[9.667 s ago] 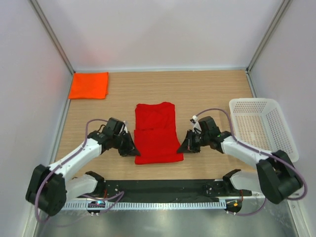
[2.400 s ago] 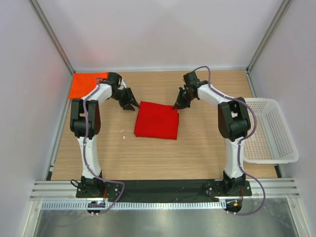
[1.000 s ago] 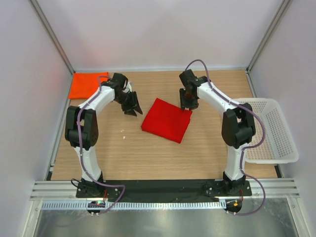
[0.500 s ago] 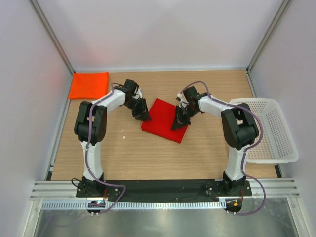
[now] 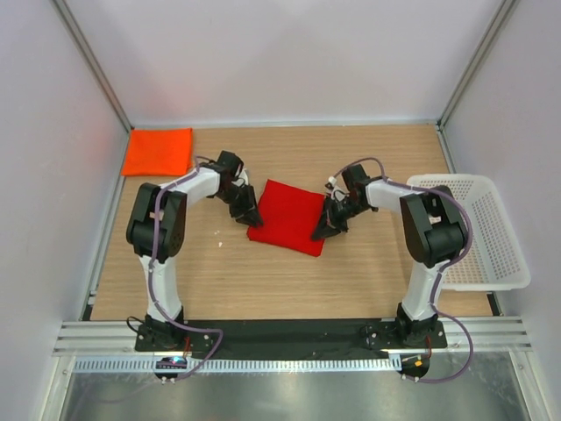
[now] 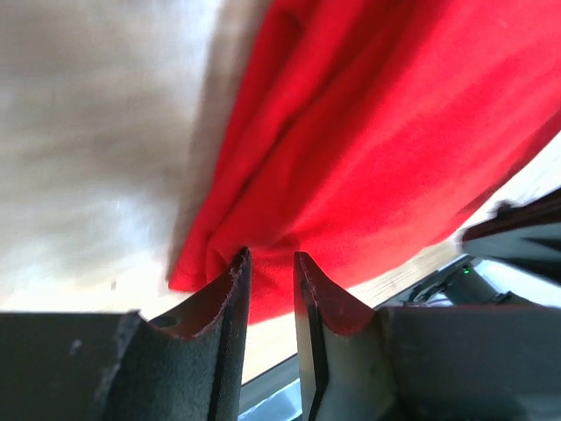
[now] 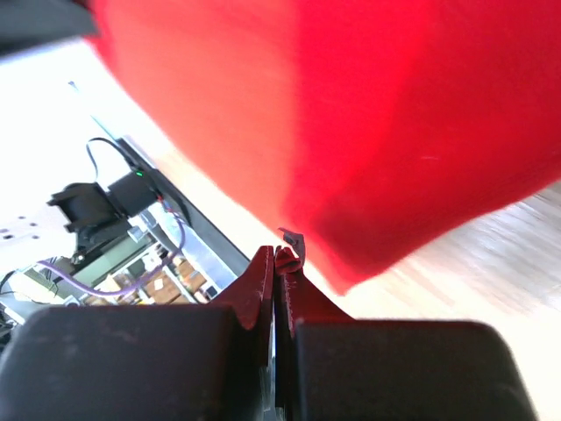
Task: Fold and stack the t-shirts
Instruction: Fold the tshirt
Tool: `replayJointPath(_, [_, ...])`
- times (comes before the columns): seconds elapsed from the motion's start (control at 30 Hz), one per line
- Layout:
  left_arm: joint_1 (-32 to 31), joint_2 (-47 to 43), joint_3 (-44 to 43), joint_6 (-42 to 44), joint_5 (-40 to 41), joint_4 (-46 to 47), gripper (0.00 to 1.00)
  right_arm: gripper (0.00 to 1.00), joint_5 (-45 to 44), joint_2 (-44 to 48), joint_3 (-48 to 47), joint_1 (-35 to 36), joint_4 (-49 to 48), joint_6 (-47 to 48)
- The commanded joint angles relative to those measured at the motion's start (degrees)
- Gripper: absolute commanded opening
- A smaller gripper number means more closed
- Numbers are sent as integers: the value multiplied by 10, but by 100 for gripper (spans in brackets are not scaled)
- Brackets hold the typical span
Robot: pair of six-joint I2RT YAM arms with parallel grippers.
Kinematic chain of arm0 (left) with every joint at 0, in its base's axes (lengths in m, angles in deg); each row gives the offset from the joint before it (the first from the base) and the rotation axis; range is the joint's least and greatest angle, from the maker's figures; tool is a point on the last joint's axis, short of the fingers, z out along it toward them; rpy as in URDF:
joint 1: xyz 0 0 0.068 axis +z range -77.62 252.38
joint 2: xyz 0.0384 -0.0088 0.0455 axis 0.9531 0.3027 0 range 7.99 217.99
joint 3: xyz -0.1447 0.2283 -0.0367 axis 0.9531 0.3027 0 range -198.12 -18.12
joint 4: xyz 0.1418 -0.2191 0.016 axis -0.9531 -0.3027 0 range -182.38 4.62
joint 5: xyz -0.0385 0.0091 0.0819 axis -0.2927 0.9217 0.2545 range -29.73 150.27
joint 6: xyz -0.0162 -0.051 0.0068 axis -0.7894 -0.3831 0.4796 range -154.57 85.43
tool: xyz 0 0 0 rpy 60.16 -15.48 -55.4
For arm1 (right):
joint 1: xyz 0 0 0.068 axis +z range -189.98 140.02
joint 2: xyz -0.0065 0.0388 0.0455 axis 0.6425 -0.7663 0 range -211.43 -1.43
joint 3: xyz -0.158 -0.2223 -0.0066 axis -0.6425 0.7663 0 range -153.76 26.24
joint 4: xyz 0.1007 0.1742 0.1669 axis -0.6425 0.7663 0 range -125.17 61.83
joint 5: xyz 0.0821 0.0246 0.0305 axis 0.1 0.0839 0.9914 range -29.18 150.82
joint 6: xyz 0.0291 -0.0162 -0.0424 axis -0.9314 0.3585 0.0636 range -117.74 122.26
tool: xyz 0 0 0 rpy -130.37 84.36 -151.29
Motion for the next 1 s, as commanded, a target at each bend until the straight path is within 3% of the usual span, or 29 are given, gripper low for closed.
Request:
replayJointPath(0.0, [-10,-64,6,18,32,-33,28,1,16,41,-67,2,3,-11])
replayJointPath(0.23, [-23,-116,-3,-2,31,-37,32,1,-40,-23,-148,-20,-14,-58])
replayJointPath(0.37, [-24,-99,8,-2,12,-10,32,1,-54,-67,-170,-44,17,-28])
replayJointPath(0.67, [-29,-82,134,-25,25,55,30,2,-119,-31,-94,-64,46,41])
replayJointPath(0.83, [-46,-117,184,-35,26,58,29,2,-152,-83,-130,-64,36,45])
replayJointPath(0.97, [-70,-152,186,-53,20,52,35,2,-151,-121,-187,-64,43,31])
